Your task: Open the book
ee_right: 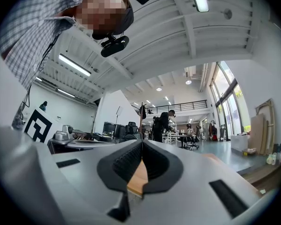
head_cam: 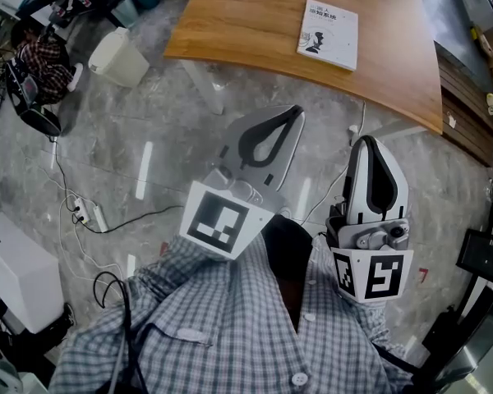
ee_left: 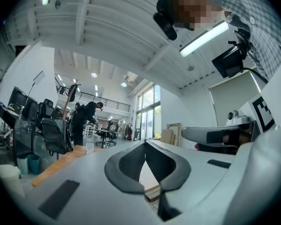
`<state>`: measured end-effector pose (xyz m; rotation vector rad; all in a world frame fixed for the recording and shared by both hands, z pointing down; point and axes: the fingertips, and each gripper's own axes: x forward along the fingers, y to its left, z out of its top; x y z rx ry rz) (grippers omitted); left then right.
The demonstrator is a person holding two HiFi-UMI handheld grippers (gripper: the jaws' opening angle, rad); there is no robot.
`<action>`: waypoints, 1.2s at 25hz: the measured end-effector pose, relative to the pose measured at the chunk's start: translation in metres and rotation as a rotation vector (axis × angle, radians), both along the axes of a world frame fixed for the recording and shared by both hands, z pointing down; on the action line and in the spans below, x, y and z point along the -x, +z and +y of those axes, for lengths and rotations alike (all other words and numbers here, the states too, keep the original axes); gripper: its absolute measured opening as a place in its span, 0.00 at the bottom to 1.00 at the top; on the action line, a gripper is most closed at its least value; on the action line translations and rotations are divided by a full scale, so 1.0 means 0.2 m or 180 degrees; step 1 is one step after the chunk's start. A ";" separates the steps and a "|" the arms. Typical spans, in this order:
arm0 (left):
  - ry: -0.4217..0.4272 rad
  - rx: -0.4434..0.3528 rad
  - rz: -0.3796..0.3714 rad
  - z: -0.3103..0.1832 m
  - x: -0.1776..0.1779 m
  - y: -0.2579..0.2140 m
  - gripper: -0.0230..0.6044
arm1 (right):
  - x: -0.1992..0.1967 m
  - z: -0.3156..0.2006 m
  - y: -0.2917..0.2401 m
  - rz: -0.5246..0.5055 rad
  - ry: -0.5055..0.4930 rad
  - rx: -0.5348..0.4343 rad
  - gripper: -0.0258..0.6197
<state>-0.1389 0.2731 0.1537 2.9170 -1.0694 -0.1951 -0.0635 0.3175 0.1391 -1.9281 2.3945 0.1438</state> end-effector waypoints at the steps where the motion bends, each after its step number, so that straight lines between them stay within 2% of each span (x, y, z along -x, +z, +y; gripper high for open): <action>1: 0.0003 -0.0006 -0.0008 0.00 0.02 0.00 0.05 | 0.01 0.00 0.00 0.0010 0.0013 0.0000 0.07; 17: -0.0037 -0.0020 0.0030 -0.04 0.29 0.02 0.05 | 0.20 0.01 0.02 0.0044 0.0196 -0.0006 0.07; 25: -0.0080 0.0009 0.0004 -0.09 0.28 0.04 0.05 | 0.12 -0.04 0.05 -0.0034 0.0267 0.0059 0.07; 30: -0.0119 0.0026 -0.0048 -0.17 0.22 0.07 0.05 | 0.03 -0.15 0.09 -0.0058 0.0231 0.0087 0.07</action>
